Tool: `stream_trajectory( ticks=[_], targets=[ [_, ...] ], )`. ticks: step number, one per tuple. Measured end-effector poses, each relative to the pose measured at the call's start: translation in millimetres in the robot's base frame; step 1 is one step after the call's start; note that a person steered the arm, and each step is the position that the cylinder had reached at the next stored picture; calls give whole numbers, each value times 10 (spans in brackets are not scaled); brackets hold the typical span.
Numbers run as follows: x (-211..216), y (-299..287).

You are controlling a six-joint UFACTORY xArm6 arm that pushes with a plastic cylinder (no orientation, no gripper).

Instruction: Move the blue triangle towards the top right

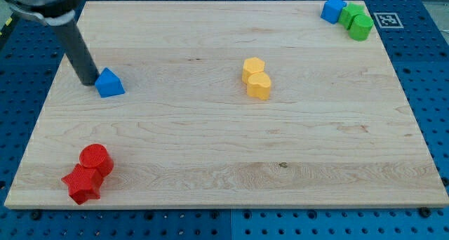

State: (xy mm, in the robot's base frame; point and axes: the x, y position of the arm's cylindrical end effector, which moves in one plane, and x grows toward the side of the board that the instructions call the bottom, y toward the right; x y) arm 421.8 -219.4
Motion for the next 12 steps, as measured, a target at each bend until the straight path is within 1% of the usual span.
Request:
stream_trajectory(
  ticks=[2,3,4,5,6,7,8,9,11,12],
  targets=[
    [41,979],
    [214,775],
    [570,665],
    [559,894],
    [-15,1196],
    [-244,1269],
    [2,1172],
    [141,1293],
    [-847,2207],
    [-788,2175]
  ],
)
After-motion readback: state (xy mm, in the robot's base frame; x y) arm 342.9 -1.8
